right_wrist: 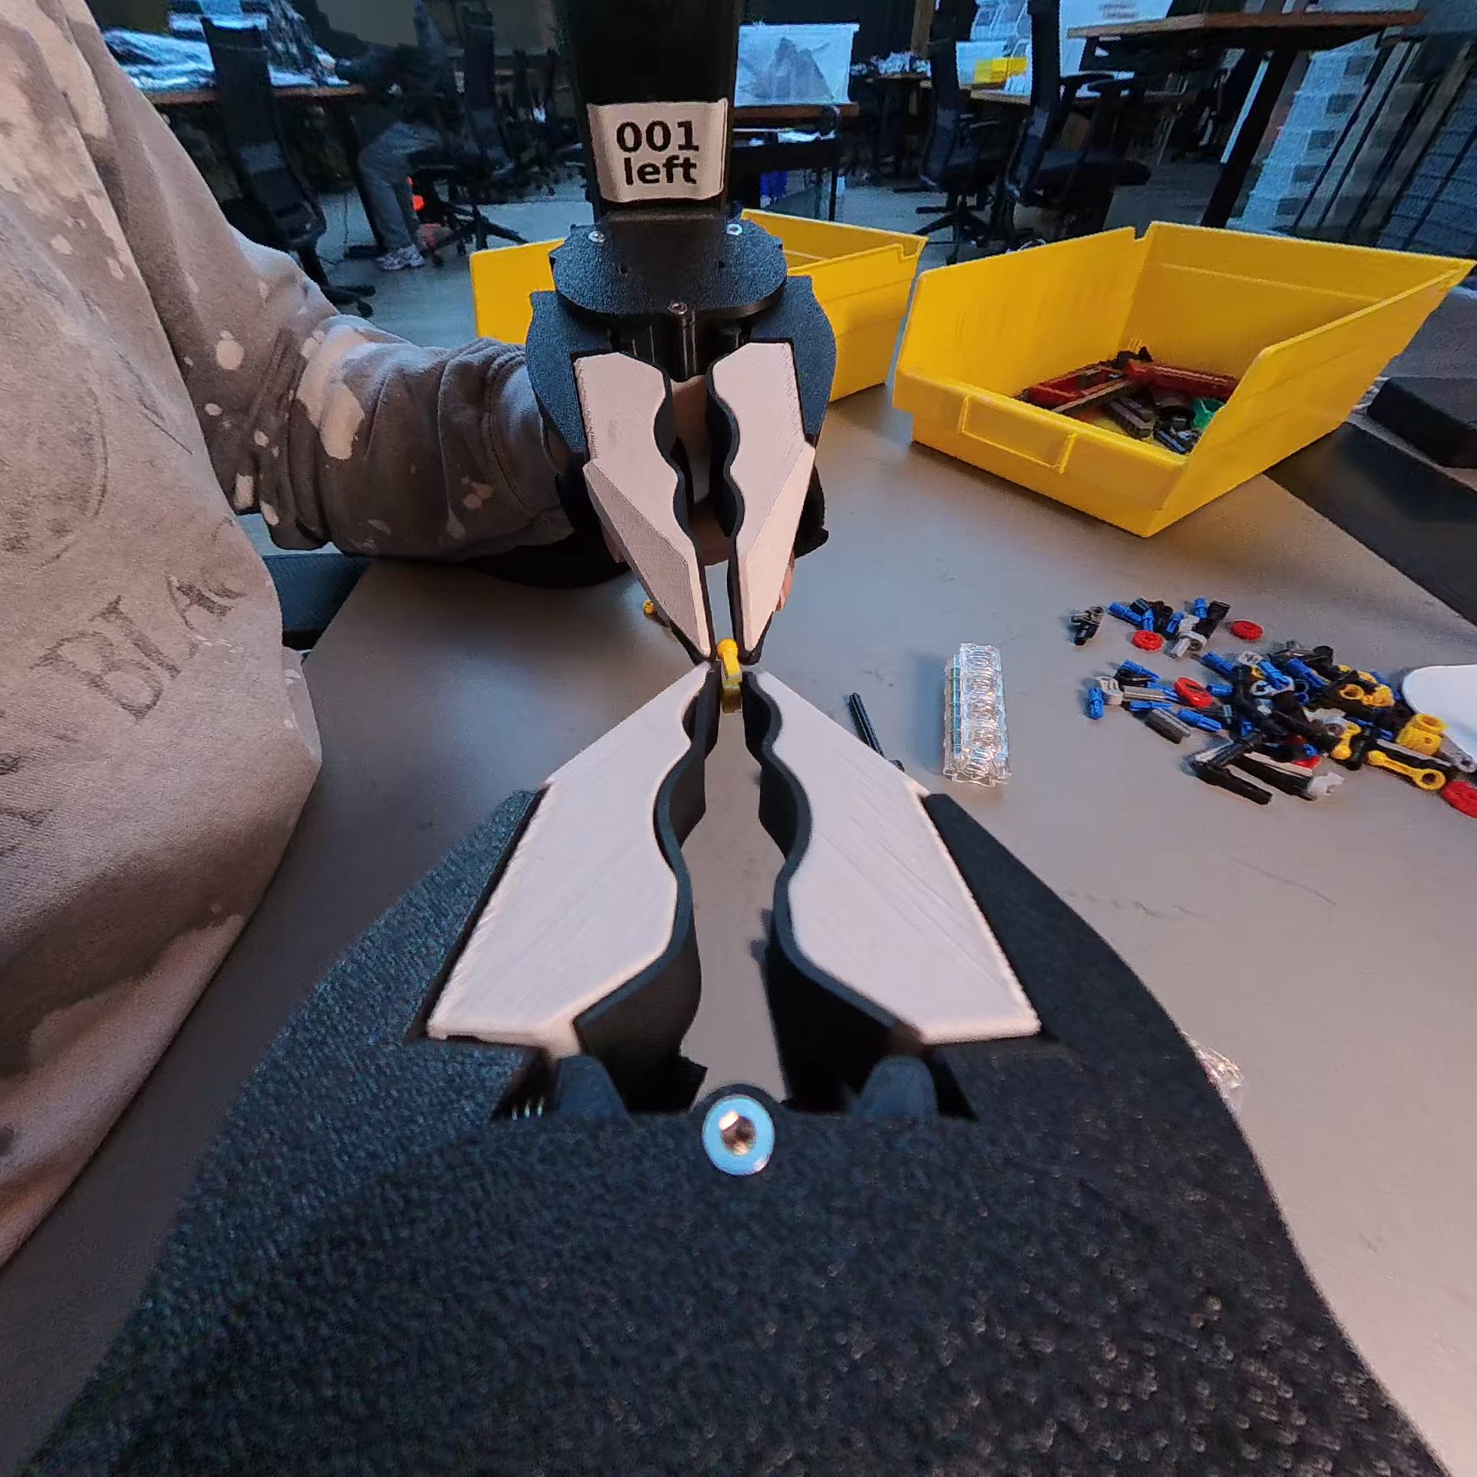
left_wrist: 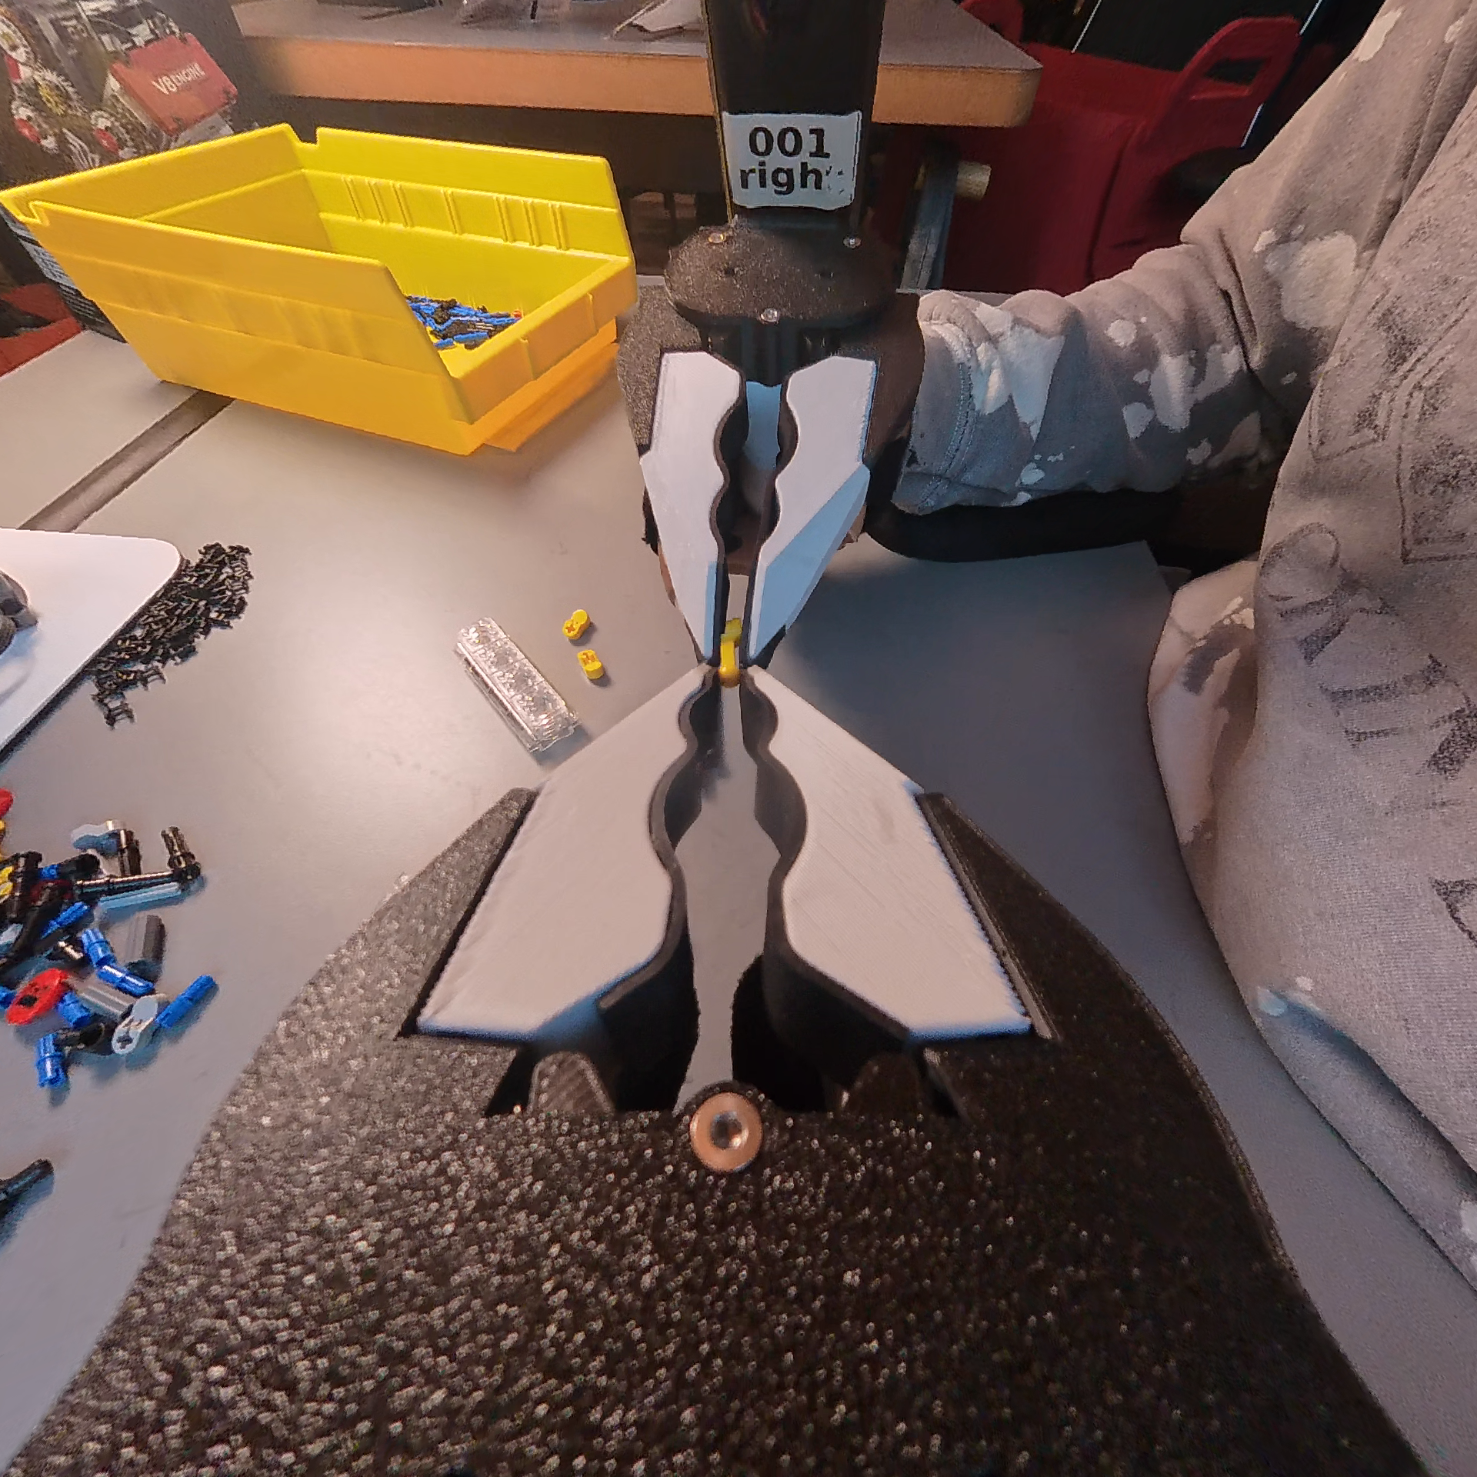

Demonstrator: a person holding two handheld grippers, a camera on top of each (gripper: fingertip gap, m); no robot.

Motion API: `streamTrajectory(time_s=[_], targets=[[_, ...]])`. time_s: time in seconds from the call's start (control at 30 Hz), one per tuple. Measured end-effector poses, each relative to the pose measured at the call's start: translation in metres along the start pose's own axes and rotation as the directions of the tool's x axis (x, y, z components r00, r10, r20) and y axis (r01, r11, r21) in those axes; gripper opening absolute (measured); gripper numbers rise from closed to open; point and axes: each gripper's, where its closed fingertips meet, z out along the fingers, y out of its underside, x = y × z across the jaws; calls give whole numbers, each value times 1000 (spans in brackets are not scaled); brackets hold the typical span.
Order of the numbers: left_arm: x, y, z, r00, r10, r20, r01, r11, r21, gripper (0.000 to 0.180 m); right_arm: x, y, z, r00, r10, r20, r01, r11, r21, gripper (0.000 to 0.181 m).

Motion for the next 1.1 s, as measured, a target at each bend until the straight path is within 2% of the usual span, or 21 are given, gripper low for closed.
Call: streamTrajectory(time_s=[0.27,0.43,0.67,0.83,0.87,0.93,1.03,1.1], targets=[[-1,-3,-1,999,45,29,-46,999,13,3,1,-4,-1,1000,22,2,-22,999,27,4],[-2,-8,-2,969,215,126,-217,976,5,3,1,-8,-2,993,113,39,-115,991,62,5],[-7,-17,-5,811,503,299,-500,861,-92,3,2,-18,-2,925,350,145,-369,920,132,6],[-10,-19,-4,707,609,360,-592,787,-171,4,5,-20,-4,916,373,146,-393,907,152,6],[-10,-19,-4,713,599,364,-586,795,-161,4,5,-20,-5,924,358,137,-377,913,155,6],[-10,-20,-4,803,490,340,-499,864,-67,4,7,-22,-6,947,304,100,-317,934,164,6],[-9,-25,-14,955,220,201,-247,962,119,6,9,-28,-12,987,161,24,-163,967,195,6],[-10,-31,-19,997,11,76,-28,975,220,9,8,-33,-15,997,69,-28,-61,977,204,6]])
